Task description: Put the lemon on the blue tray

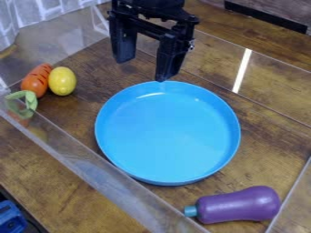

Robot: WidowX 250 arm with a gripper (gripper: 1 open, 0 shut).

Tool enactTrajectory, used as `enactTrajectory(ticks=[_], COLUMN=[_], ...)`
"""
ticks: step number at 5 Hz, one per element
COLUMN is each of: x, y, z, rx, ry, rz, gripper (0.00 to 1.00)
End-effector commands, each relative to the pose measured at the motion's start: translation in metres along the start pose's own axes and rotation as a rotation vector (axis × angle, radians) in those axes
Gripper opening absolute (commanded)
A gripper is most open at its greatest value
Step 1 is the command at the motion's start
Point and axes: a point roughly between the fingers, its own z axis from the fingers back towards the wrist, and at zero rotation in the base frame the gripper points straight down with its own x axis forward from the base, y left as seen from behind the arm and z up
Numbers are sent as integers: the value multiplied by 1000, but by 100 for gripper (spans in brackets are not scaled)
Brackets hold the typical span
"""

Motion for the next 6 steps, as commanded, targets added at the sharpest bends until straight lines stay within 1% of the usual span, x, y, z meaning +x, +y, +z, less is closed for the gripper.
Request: enactTrajectory(ticks=[1,3,4,5,6], x=[4,12,13,12,14], y=[-4,74,114,143,169], z=[-21,-6,-21,-38,-63], rx=[0,34,45,64,82], ry=[16,36,47,54,69], rz=[-17,-145,-194,-233,-222], gripper=[100,100,100,100,100])
